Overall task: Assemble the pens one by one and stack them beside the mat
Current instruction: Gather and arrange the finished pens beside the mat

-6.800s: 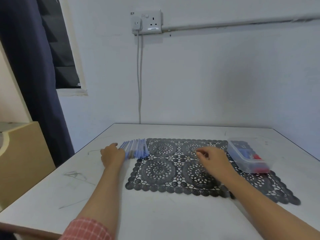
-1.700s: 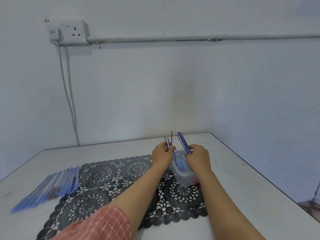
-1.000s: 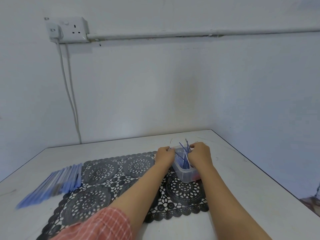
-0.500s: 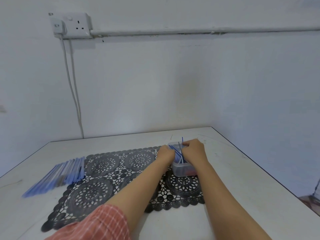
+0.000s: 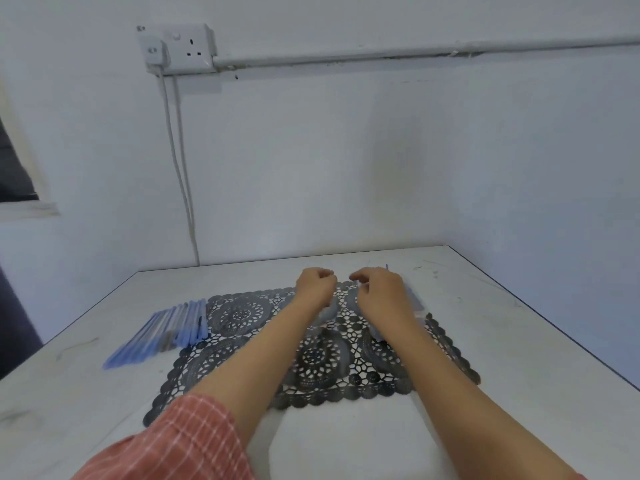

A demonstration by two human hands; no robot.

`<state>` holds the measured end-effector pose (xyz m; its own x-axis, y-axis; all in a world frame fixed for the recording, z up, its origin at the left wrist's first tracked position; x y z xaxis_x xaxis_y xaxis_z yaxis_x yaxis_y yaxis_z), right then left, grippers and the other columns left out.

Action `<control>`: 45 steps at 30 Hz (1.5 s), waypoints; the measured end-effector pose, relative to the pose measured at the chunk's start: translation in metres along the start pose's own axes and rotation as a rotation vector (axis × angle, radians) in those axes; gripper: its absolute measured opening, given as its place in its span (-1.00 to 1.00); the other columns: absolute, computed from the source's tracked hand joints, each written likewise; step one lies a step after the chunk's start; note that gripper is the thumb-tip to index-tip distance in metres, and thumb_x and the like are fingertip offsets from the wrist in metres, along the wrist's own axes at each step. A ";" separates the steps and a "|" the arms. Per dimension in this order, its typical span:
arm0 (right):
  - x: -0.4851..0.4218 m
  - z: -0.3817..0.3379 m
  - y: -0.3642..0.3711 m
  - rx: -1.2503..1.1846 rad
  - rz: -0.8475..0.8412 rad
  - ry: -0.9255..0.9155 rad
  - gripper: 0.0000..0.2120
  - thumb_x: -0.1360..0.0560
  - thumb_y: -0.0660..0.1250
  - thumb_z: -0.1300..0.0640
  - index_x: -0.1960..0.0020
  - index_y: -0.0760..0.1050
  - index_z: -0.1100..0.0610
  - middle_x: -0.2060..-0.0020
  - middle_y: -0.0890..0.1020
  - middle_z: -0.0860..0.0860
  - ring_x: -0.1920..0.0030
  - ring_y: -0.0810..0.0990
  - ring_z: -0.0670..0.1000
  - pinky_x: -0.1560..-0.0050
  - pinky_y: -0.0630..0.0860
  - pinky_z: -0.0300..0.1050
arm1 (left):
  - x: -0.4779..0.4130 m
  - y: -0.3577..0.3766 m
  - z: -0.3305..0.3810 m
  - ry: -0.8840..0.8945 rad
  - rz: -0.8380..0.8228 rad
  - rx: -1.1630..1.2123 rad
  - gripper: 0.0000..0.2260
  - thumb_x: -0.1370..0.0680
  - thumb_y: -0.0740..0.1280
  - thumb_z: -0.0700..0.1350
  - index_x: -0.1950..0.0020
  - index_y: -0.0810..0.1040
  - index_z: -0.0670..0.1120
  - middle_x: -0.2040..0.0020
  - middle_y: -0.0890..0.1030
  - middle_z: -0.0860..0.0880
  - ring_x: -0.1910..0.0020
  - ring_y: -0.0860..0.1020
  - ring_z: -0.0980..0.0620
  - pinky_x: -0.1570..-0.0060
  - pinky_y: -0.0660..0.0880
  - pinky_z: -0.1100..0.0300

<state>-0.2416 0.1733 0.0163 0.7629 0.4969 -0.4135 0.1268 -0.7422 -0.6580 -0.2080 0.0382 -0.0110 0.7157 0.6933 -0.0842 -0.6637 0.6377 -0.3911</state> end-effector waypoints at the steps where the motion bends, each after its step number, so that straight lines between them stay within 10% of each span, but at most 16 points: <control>1: 0.005 -0.013 0.005 -0.039 -0.016 -0.039 -0.69 -0.50 0.16 0.31 -0.11 0.58 0.10 -0.08 0.61 0.03 -0.10 0.54 -0.01 -0.14 0.45 -0.14 | -0.002 -0.018 -0.001 0.028 0.019 -0.062 -0.75 -0.53 0.21 -0.21 -0.16 0.56 -0.18 0.04 0.59 -0.09 0.18 0.54 -0.01 0.06 0.57 0.03; 5: 0.024 -0.062 0.040 -0.161 -0.203 -0.136 -0.72 -0.50 0.18 0.31 -0.02 0.62 0.09 0.19 0.65 -0.05 0.19 0.59 -0.06 0.21 0.42 -0.42 | -0.004 -0.095 -0.008 0.103 0.112 -0.395 -0.81 -0.49 0.24 -0.16 0.06 0.64 -0.15 0.14 0.63 -0.06 0.17 0.57 -0.04 0.13 0.53 0.08; 8: 0.027 -0.088 0.081 -0.182 -0.371 -0.126 -0.74 -0.51 0.19 0.30 -0.02 0.62 0.10 0.26 0.60 0.01 0.21 0.59 0.05 0.23 0.48 -0.22 | 0.000 -0.155 -0.029 0.008 0.214 -0.686 -0.87 -0.44 0.22 -0.19 0.18 0.55 -0.17 0.19 0.60 -0.13 0.19 0.57 -0.10 0.25 0.45 0.12; 13: 0.015 -0.117 0.144 -0.129 -0.542 -0.045 -0.68 -0.49 0.17 0.35 -0.14 0.57 0.13 0.05 0.62 0.13 0.37 0.48 -0.01 0.42 0.42 -0.24 | 0.012 -0.238 -0.071 -0.237 0.344 -1.063 -0.80 -0.50 0.21 -0.27 -0.10 0.50 -0.14 -0.08 0.55 -0.11 -0.06 0.53 -0.11 0.10 0.39 0.14; 20: 0.010 -0.146 0.207 -0.104 -0.568 0.016 -0.73 -0.49 0.18 0.31 -0.12 0.55 0.32 -0.09 0.60 0.20 -0.10 0.56 0.13 -0.16 0.48 -0.05 | 0.023 -0.293 -0.137 -0.385 0.255 -0.981 -0.78 -0.52 0.16 -0.28 -0.15 0.43 -0.26 -0.18 0.51 -0.23 -0.13 0.50 -0.18 0.00 0.42 0.11; 23: 0.006 -0.153 0.225 -0.070 -0.561 0.008 -0.81 -0.47 0.16 0.33 0.05 0.54 0.32 0.10 0.58 0.20 0.05 0.56 0.13 -0.01 0.53 -0.07 | 0.024 -0.302 -0.150 -0.407 0.255 -0.946 -0.80 -0.50 0.18 -0.30 -0.11 0.45 -0.26 -0.15 0.52 -0.22 -0.10 0.52 -0.18 0.03 0.43 0.12; 27: 0.003 -0.164 0.247 0.010 -0.590 -0.034 -0.70 -0.50 0.17 0.34 -0.21 0.46 0.30 -0.14 0.55 0.17 -0.14 0.53 0.12 -0.13 0.50 -0.11 | 0.021 -0.306 -0.155 -0.387 0.261 -0.938 -0.82 -0.49 0.17 -0.31 -0.06 0.44 -0.24 -0.12 0.52 -0.21 -0.07 0.53 -0.17 0.03 0.46 0.11; 33: -0.004 -0.162 0.259 0.178 -0.547 -0.059 -0.70 -0.44 0.22 0.37 0.37 0.20 0.16 0.38 0.33 0.01 0.31 0.42 0.00 0.47 0.28 -0.28 | 0.020 -0.308 -0.160 -0.391 0.269 -0.885 -0.92 -0.49 0.18 -0.31 0.18 0.35 -0.18 0.01 0.53 -0.17 0.07 0.52 -0.14 0.13 0.45 0.14; 36: -0.005 -0.163 0.254 0.230 -0.580 -0.066 -0.93 -0.45 0.21 0.32 0.07 0.42 0.25 0.09 0.53 0.12 0.08 0.51 0.08 0.27 0.42 -0.24 | 0.022 -0.312 -0.160 -0.401 0.287 -0.863 -0.86 -0.48 0.18 -0.30 0.27 0.31 -0.15 0.08 0.50 -0.14 0.09 0.51 -0.12 0.12 0.45 0.14; 39: -0.006 -0.154 0.250 0.370 -0.634 -0.102 -0.50 -0.52 0.09 0.28 -0.46 0.18 0.21 -0.32 0.39 0.18 -0.16 0.47 0.15 -0.07 0.44 -0.11 | 0.025 -0.314 -0.159 -0.415 0.308 -0.863 -0.91 -0.48 0.19 -0.30 0.20 0.36 -0.15 0.14 0.46 -0.11 0.13 0.49 -0.10 0.12 0.43 0.15; 45: -0.007 -0.120 0.215 0.576 -0.637 -0.101 -0.35 -0.54 0.07 0.26 -0.52 -0.18 0.09 -0.44 0.24 0.10 -0.06 0.43 0.21 -0.02 0.41 -0.01 | 0.031 -0.306 -0.133 -0.329 0.436 -0.866 -0.91 -0.48 0.23 -0.33 0.12 0.38 -0.16 0.14 0.49 -0.11 0.15 0.51 -0.10 0.21 0.40 0.15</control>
<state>-0.1438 -0.0432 -0.0468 0.5920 0.7989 0.1063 0.1491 0.0210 -0.9886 0.0460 -0.1801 -0.0161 0.2684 0.9477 -0.1726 -0.3737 -0.0627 -0.9254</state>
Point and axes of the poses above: each hand's wrist, its own x-axis away from the middle knuckle, its own y-axis out of the palm, z = x × y, the point moved 7 cm from there along -x, towards the middle knuckle
